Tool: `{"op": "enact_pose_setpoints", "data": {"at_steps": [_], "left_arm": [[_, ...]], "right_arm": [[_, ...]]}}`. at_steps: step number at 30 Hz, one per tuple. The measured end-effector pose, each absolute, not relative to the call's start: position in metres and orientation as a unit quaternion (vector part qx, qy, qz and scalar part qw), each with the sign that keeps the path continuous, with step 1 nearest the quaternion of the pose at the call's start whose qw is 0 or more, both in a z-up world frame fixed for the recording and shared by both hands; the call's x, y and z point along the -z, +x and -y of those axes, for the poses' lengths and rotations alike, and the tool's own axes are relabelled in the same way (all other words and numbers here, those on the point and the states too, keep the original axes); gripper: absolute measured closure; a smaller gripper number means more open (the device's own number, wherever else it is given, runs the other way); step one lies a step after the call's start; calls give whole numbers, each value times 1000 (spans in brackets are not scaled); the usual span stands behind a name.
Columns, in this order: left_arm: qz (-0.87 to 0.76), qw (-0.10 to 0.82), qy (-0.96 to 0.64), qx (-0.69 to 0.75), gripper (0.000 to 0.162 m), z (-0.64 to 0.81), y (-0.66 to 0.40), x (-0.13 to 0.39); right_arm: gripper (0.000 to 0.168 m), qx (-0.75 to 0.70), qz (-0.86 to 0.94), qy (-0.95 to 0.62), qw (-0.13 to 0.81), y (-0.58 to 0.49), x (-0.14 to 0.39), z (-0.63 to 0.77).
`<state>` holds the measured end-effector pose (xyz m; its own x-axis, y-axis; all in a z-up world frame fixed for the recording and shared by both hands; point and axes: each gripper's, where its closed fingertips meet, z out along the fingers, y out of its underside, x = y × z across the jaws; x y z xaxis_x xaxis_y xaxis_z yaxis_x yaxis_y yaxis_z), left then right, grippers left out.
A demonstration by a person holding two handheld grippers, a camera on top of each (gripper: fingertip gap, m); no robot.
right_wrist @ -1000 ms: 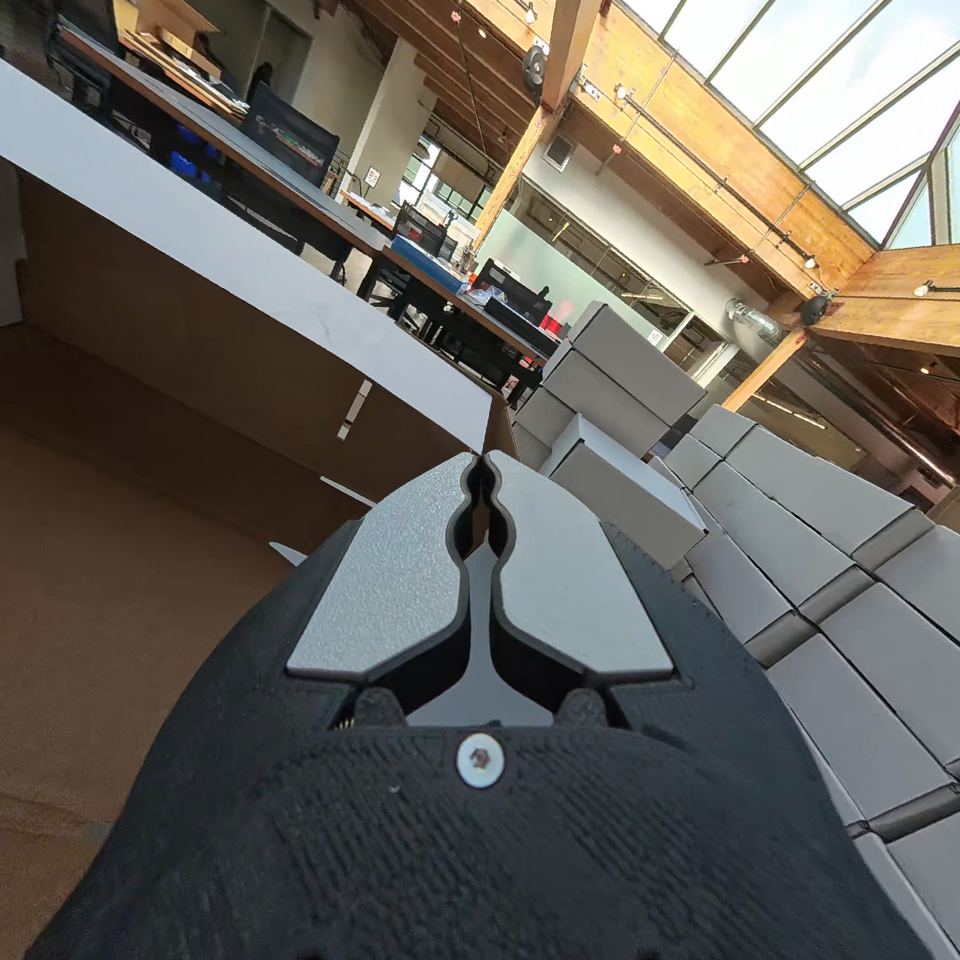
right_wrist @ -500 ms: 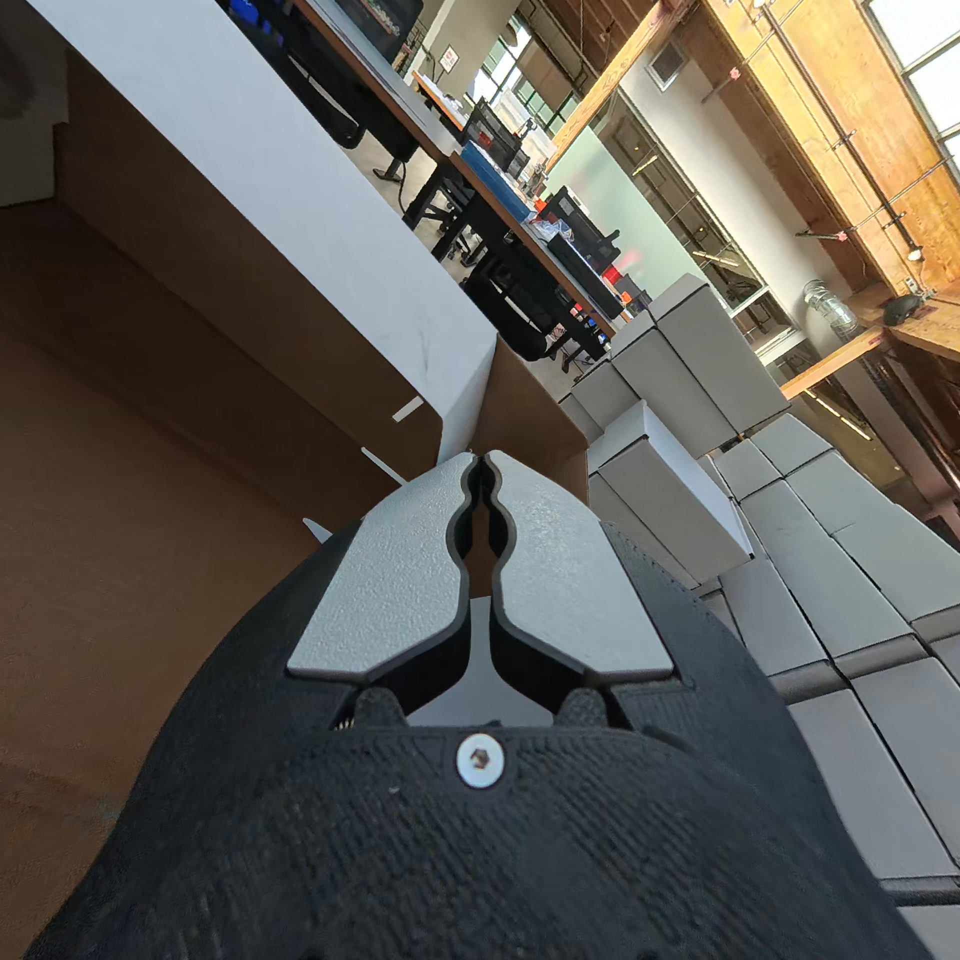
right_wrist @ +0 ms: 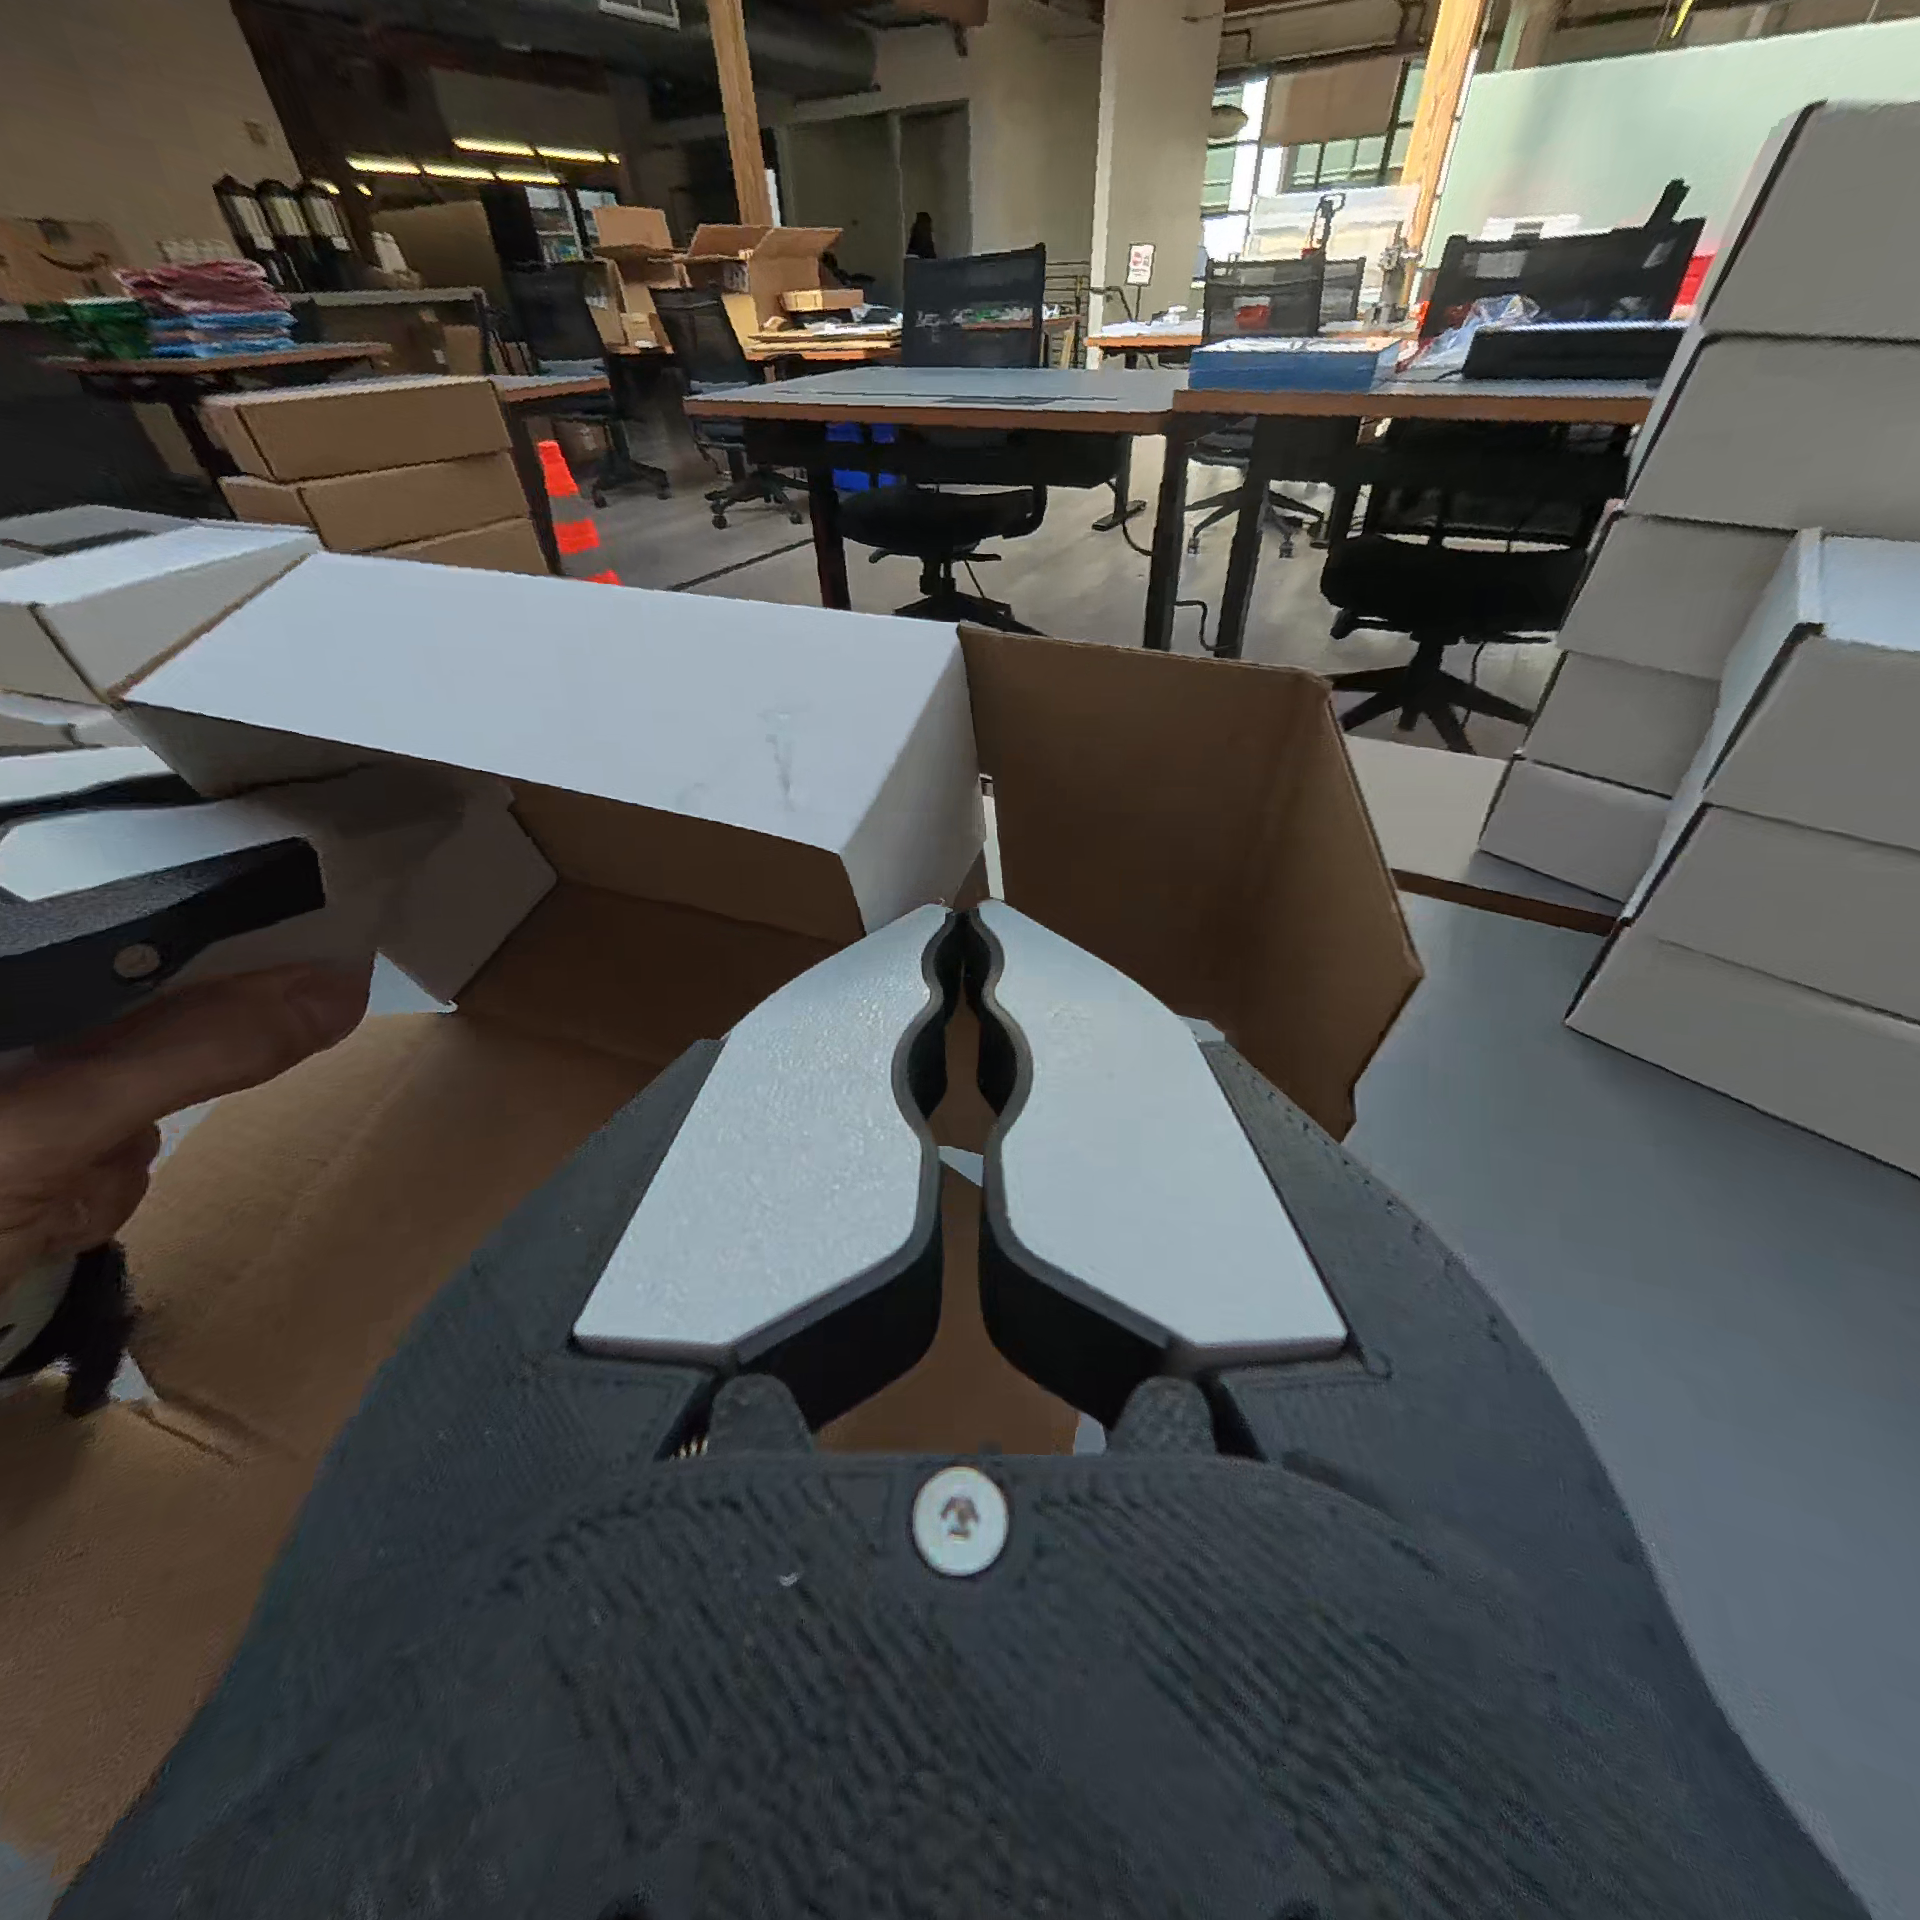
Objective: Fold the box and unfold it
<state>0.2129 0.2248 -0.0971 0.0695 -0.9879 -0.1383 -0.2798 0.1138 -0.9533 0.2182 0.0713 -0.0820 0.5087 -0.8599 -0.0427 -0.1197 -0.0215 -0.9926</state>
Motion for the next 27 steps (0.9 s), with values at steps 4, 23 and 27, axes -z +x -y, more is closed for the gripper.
{"op": "enact_pose_setpoints", "data": {"at_steps": [4, 23, 27], "left_arm": [[-593, 468, -540, 371, 155, -221, 213, 103], [-603, 465, -536, 365, 157, -211, 214, 101], [-603, 492, -518, 354, 157, -208, 214, 99]], "right_arm": [[168, 271, -352, -661, 604, 219, 81, -70], [168, 416, -253, -705, 516, 222, 93, -76], [168, 349, -284, -705, 549, 216, 94, -81]]}}
